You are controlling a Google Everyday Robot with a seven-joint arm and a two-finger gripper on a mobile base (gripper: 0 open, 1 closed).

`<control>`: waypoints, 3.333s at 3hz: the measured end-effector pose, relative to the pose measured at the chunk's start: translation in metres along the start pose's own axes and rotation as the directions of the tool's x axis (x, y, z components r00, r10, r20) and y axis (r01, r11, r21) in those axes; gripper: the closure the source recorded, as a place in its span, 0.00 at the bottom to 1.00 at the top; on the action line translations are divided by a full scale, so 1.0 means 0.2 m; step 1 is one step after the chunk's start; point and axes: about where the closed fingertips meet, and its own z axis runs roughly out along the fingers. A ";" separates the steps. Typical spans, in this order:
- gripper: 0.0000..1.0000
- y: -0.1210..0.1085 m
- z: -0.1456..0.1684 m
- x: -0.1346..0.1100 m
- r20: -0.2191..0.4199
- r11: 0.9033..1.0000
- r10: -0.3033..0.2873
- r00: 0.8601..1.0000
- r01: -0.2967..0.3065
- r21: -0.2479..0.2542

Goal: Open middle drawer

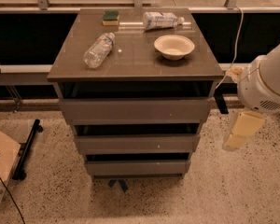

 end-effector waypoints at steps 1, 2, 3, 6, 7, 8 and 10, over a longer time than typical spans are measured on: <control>0.00 0.01 0.02 -0.01 -0.010 1.000 -0.003 1.000 0.003 -0.009; 0.00 0.01 0.11 -0.05 -0.012 1.000 0.003 1.000 -0.003 0.008; 0.00 0.02 0.26 -0.09 -0.007 0.998 -0.026 1.000 0.026 0.052; 0.00 -0.01 0.67 -0.08 0.031 0.996 -0.008 0.999 0.006 0.084; 0.00 0.02 0.80 -0.05 0.067 0.996 0.000 0.998 -0.006 0.084; 0.00 0.08 0.99 -0.01 0.107 0.998 0.020 0.994 -0.027 0.064; 0.00 0.10 1.32 0.05 0.160 0.997 0.069 0.985 -0.073 0.019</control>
Offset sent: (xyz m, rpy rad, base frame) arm 0.0233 0.0285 -0.0402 -0.0042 -0.0365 -0.0266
